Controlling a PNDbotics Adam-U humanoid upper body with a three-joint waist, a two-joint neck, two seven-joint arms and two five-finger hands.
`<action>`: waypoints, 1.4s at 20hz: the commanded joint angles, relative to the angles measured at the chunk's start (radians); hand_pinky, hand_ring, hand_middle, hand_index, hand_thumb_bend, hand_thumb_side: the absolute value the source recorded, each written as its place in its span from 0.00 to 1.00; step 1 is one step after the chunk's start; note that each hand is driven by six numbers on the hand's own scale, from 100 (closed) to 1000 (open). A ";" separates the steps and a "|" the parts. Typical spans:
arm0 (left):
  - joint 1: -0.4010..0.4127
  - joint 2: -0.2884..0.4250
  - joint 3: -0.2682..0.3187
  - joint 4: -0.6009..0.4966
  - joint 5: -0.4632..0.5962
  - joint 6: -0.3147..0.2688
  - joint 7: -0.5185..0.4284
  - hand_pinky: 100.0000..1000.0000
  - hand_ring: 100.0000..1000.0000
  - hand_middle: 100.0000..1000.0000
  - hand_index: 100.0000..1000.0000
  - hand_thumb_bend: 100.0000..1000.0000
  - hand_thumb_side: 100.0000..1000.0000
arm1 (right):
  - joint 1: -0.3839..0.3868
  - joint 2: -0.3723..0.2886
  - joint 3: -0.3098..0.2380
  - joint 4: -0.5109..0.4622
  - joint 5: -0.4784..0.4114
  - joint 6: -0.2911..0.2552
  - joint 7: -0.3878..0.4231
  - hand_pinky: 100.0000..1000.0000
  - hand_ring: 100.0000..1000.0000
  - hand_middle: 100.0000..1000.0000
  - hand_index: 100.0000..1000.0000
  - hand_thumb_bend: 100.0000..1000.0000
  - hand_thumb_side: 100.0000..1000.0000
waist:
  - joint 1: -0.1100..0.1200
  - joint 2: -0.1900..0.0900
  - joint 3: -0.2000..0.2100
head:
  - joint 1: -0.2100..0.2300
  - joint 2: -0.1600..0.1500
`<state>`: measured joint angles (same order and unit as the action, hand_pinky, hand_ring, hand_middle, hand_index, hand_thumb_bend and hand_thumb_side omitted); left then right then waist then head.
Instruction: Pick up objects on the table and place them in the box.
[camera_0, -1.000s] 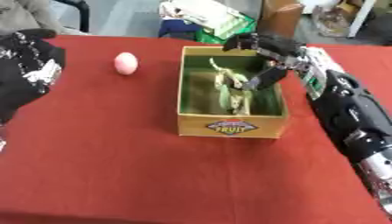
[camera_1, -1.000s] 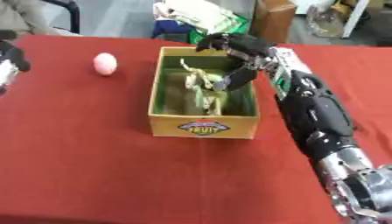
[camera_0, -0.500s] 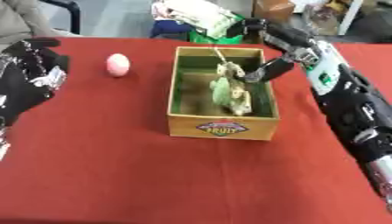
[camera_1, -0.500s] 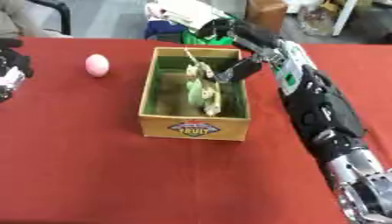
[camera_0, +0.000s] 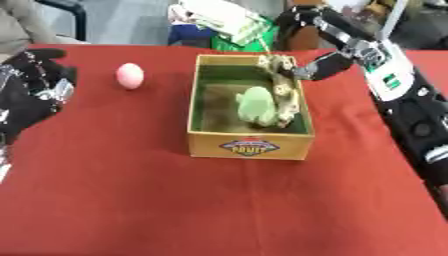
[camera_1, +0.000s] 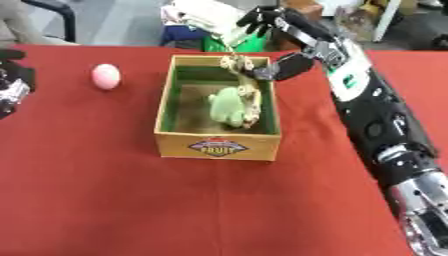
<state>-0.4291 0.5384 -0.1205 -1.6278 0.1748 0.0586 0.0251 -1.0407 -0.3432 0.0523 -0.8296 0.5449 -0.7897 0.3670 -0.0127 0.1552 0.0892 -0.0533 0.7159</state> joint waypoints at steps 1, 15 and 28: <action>-0.017 0.030 0.008 -0.008 -0.003 -0.005 -0.003 0.60 0.51 0.46 0.74 0.17 0.16 | -0.036 0.011 0.006 0.010 0.058 -0.117 0.155 0.62 0.72 0.77 0.87 0.39 0.55 | 0.002 -0.014 0.009 | -0.003 -0.011; -0.019 0.027 0.009 -0.008 -0.007 -0.004 -0.009 0.60 0.51 0.46 0.73 0.16 0.16 | -0.009 0.053 0.065 0.062 0.375 -0.117 0.101 0.68 0.78 0.81 0.91 0.39 0.61 | 0.002 -0.009 0.003 | 0.003 -0.015; -0.078 0.154 0.018 0.165 -0.131 -0.018 -0.032 0.61 0.53 0.49 0.74 0.19 0.15 | 0.026 -0.065 0.050 -0.143 -0.243 -0.117 0.337 0.54 0.67 0.72 0.82 0.20 0.47 | 0.010 -0.021 -0.071 | 0.043 0.002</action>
<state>-0.4874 0.6419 -0.1140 -1.4796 0.0636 0.0438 -0.0005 -0.9981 -0.3734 0.1120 -0.9395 0.3538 -0.6888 0.4678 -0.0072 0.1530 0.0141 -0.0161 0.7134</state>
